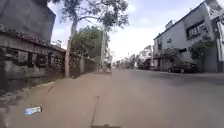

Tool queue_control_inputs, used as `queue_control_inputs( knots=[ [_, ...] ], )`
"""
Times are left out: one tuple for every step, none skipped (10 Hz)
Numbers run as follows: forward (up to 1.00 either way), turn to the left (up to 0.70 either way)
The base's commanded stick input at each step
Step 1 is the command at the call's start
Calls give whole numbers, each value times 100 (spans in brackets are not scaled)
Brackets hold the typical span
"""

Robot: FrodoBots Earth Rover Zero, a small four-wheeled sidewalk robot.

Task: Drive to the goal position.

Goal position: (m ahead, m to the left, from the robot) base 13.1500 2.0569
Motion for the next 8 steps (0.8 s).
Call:
queue_control_inputs(
  knots=[
    [100, 6],
    [100, 6],
    [100, 6],
    [100, 6],
    [100, 6],
    [100, 6],
    [100, 6],
    [100, 3]
  ],
)
